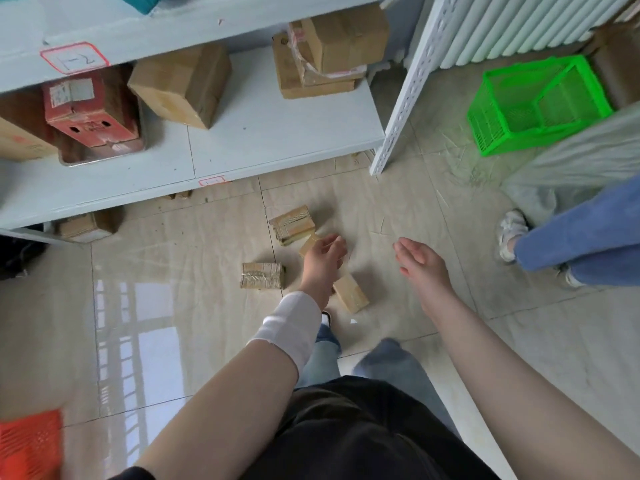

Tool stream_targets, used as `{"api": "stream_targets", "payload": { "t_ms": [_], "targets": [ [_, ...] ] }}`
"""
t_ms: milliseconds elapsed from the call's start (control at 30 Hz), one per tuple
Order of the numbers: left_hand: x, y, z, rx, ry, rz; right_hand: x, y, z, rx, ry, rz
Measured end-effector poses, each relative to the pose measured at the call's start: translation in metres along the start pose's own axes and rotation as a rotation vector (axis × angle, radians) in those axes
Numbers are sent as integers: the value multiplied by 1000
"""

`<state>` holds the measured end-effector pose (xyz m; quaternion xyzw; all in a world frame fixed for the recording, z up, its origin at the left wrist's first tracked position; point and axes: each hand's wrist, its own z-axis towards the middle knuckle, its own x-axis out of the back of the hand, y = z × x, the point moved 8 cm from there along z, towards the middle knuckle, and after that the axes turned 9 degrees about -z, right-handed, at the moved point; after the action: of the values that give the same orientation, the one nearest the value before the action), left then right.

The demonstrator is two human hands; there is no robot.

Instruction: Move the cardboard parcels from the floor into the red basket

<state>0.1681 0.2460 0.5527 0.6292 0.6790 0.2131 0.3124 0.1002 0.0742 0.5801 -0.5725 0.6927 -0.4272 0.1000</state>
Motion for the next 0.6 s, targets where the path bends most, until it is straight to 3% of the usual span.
{"api": "stream_targets", "payload": {
  "t_ms": [267, 600],
  "targets": [
    [-36, -12, 10, -94, 240, -241, 31, -24, 69, 104, -232, -201],
    [-81, -105, -53, -88, 537, -658, 73, -11, 85, 219, -516, -448]
  ]
}}
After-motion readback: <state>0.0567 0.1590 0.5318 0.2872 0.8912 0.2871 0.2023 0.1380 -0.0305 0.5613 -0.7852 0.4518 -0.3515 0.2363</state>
